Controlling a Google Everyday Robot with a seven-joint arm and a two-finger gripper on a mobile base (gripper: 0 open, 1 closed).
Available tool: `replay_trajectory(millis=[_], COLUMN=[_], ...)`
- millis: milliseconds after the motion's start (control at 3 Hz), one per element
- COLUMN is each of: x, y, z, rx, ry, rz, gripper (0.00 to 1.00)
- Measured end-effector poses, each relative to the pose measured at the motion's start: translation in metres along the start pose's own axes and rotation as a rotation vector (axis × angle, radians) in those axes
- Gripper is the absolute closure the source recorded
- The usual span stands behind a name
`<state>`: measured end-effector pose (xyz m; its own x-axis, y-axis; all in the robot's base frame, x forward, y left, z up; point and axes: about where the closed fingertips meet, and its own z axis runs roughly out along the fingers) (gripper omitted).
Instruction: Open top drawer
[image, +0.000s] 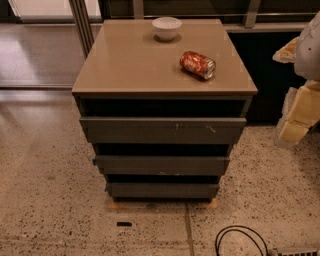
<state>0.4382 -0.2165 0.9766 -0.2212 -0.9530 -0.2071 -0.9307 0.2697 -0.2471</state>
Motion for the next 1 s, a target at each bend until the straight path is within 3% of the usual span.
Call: replay_trajectory(millis=[333, 1000], x=[0.0, 0.004], y=[0.001, 0.017], z=[0.004, 0.057], rx=[0.006, -0.032], ry=[-0.015, -0.123], rz=[-0.004, -0.086], gripper=[0.0, 0.0])
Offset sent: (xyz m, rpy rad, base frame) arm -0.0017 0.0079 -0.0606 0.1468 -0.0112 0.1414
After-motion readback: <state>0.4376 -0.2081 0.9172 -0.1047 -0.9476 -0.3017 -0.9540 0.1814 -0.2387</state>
